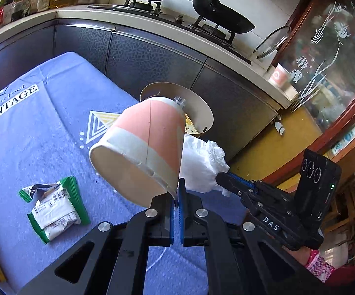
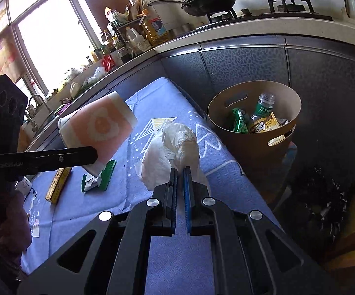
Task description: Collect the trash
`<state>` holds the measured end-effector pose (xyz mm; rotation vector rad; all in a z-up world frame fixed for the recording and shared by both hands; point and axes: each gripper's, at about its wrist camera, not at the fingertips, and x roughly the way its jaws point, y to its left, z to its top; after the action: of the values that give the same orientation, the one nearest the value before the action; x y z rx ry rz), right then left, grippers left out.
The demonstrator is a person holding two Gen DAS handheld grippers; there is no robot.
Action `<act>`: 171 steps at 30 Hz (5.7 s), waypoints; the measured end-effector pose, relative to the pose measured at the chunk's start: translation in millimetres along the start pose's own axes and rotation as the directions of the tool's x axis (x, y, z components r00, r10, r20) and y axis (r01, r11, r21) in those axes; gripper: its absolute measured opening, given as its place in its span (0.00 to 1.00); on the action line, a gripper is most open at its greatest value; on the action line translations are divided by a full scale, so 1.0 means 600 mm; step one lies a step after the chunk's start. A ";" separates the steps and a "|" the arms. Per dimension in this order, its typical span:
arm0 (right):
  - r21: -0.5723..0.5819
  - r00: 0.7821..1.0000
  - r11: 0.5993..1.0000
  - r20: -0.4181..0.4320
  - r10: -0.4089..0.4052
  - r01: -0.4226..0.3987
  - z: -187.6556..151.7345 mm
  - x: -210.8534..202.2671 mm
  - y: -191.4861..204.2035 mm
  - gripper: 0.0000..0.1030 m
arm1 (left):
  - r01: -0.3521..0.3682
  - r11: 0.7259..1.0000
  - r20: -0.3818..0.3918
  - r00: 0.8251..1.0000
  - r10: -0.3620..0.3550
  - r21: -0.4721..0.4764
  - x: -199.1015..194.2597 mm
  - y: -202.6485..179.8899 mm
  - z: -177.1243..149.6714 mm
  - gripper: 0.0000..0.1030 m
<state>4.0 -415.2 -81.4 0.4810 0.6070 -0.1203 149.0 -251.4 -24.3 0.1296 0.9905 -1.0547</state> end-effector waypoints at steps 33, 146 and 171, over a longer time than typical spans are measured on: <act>-0.293 0.962 0.945 -0.264 0.067 -0.146 -0.112 0.075 0.308 0.43 | -0.330 0.907 0.059 0.932 0.356 -0.263 -0.160 0.228 -0.191 0.03; -0.079 0.992 0.995 -0.116 0.055 -0.064 -0.056 0.034 0.111 0.09 | -0.210 0.972 -0.058 0.977 0.205 -0.106 -0.023 0.063 -0.129 0.03; 0.027 0.989 0.988 0.002 -0.150 0.150 0.196 0.164 -0.192 0.46 | -0.146 0.981 -0.112 0.981 0.161 0.129 0.312 -0.071 0.250 0.53</act>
<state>117.2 -569.1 -100.1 0.4602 0.6377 -0.2724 232.6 -477.5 -59.4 0.3683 1.0098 -0.9727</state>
